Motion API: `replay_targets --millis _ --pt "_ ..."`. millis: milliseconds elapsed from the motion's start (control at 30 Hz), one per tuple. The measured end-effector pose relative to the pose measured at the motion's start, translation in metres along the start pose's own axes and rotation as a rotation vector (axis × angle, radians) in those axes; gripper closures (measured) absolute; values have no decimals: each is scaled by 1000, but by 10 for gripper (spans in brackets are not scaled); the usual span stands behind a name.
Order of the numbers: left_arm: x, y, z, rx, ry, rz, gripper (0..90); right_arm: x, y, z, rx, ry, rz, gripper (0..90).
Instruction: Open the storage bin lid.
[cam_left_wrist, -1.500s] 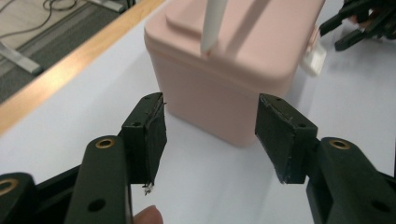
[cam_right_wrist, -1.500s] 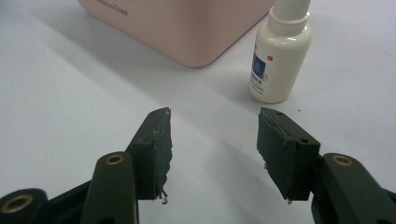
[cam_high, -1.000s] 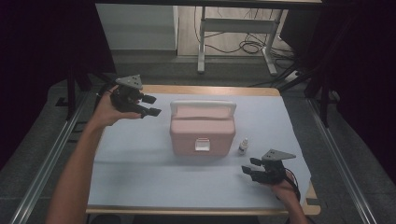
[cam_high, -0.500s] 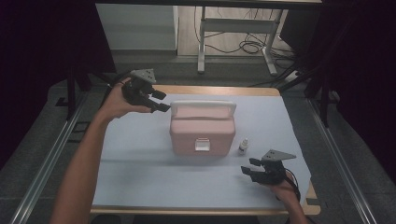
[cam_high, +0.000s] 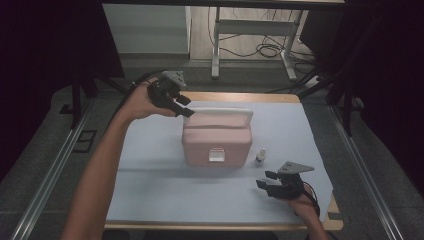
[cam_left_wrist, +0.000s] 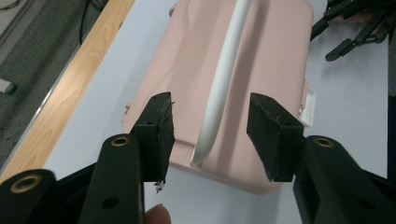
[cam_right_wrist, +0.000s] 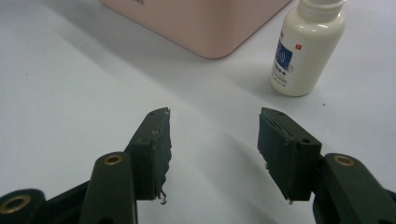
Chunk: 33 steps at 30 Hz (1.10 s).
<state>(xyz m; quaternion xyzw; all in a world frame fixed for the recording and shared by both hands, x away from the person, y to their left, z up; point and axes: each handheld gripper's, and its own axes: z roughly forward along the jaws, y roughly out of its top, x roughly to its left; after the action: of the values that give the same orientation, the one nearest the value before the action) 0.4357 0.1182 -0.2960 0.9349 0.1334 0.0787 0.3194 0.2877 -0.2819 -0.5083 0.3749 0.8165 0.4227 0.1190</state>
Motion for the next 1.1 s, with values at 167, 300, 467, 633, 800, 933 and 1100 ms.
replay_targets --millis 167,300,467,633,800,933,1100 --pt "-1 9 11 38 -7 10 539 1 -1 1 7 -2 -4 442" --pt "-3 15 21 80 -19 34 576 1 -2 2 14 -4 -5 441" --pt "-5 19 26 120 -17 54 629 2 -4 4 22 -2 -5 440" --pt "-5 19 31 142 -12 65 687 1 -5 4 19 -1 2 440" --pt "-6 18 35 156 -17 72 706 1 -4 3 13 -1 15 433" --pt "-5 18 37 157 -7 74 757 -1 -5 3 11 -3 24 431" --pt "-2 18 36 154 -18 73 775 -3 -5 2 8 -11 49 430"
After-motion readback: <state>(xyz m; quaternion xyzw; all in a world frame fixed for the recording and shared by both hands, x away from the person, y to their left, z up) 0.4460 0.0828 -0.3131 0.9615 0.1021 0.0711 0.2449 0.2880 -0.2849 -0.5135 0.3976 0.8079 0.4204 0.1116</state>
